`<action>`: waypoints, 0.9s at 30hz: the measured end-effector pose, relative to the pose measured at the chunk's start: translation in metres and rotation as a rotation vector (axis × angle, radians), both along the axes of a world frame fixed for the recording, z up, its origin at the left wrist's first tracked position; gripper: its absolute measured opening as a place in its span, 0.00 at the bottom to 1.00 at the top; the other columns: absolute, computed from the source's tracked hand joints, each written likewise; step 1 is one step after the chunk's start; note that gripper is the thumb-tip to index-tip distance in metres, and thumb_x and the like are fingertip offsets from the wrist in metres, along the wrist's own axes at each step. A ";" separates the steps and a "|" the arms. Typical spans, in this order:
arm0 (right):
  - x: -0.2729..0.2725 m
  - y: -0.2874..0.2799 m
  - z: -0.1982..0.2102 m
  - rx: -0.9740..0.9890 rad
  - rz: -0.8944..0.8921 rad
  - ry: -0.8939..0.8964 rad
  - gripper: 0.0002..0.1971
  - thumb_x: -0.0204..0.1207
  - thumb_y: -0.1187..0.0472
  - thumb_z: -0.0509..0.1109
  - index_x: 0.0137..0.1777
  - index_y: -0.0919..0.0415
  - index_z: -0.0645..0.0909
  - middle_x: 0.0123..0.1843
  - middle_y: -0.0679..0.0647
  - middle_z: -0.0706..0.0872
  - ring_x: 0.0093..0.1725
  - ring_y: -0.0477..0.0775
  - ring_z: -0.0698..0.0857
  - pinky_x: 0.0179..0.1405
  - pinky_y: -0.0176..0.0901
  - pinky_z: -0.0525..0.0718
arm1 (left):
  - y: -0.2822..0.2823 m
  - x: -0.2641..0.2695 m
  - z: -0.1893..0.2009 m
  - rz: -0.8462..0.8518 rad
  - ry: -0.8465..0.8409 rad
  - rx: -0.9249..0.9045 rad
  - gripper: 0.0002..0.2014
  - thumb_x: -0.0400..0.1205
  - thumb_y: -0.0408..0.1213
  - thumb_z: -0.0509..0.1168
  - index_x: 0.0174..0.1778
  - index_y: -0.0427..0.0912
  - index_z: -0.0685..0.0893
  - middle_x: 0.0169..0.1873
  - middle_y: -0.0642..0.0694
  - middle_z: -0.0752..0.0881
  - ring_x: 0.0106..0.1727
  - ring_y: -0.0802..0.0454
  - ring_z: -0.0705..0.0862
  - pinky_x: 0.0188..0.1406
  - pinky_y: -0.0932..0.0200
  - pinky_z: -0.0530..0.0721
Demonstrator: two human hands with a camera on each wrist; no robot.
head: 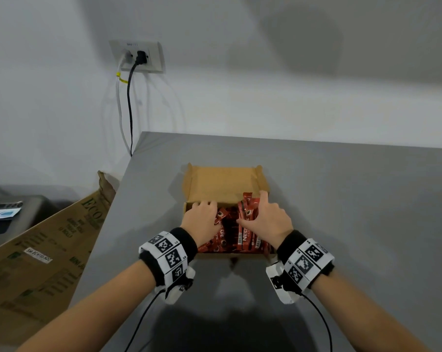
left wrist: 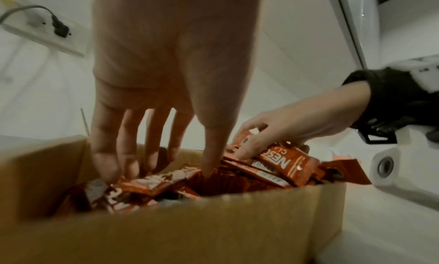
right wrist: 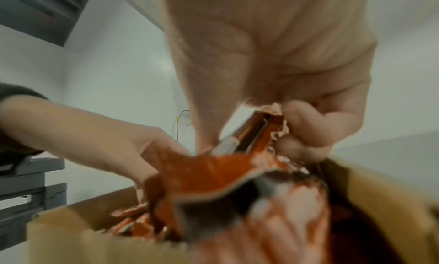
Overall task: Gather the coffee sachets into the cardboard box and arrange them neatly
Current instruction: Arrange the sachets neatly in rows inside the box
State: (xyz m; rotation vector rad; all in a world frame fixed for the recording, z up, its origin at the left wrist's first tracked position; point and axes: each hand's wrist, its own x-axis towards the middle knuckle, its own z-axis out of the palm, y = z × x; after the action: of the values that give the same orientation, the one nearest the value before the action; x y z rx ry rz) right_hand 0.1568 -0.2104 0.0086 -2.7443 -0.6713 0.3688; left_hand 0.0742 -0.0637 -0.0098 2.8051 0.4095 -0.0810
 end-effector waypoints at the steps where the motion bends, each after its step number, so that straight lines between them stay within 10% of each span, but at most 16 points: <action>1: 0.000 -0.001 0.001 -0.004 0.010 -0.014 0.40 0.68 0.36 0.71 0.71 0.59 0.60 0.53 0.59 0.84 0.53 0.62 0.85 0.47 0.51 0.84 | 0.000 0.001 0.000 0.001 -0.007 0.017 0.19 0.81 0.43 0.63 0.64 0.38 0.73 0.61 0.41 0.79 0.63 0.44 0.76 0.59 0.55 0.78; 7: 0.003 -0.008 0.009 0.005 0.065 -0.018 0.40 0.70 0.34 0.67 0.73 0.59 0.61 0.57 0.59 0.81 0.57 0.61 0.83 0.52 0.52 0.82 | 0.009 -0.003 0.000 0.046 -0.048 -0.057 0.15 0.81 0.41 0.63 0.60 0.37 0.77 0.57 0.41 0.79 0.59 0.44 0.78 0.56 0.54 0.81; 14: 0.005 -0.022 0.014 0.066 0.039 0.066 0.16 0.77 0.53 0.68 0.57 0.64 0.73 0.46 0.57 0.81 0.42 0.54 0.82 0.40 0.44 0.79 | -0.001 -0.008 0.003 0.007 -0.048 -0.203 0.10 0.81 0.37 0.63 0.50 0.33 0.82 0.44 0.40 0.85 0.42 0.47 0.85 0.42 0.57 0.84; 20: 0.003 -0.025 0.017 0.274 -0.015 0.194 0.18 0.73 0.66 0.74 0.61 0.65 0.75 0.40 0.52 0.79 0.30 0.47 0.85 0.24 0.30 0.82 | -0.013 -0.004 0.003 0.041 0.020 -0.269 0.13 0.80 0.42 0.66 0.53 0.36 0.77 0.44 0.42 0.84 0.40 0.48 0.84 0.40 0.57 0.84; 27: 0.004 -0.020 0.013 0.271 -0.045 0.169 0.18 0.71 0.60 0.76 0.58 0.67 0.79 0.41 0.52 0.83 0.32 0.50 0.87 0.32 0.38 0.87 | -0.019 0.001 0.002 0.080 -0.003 -0.357 0.18 0.80 0.40 0.67 0.61 0.36 0.73 0.49 0.41 0.84 0.46 0.48 0.85 0.42 0.59 0.83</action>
State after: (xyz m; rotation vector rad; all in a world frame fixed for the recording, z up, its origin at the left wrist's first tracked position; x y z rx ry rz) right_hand 0.1606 -0.2300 0.0216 -2.4360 -0.5685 0.4576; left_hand 0.0748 -0.0824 -0.0082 2.4359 0.4557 -0.1195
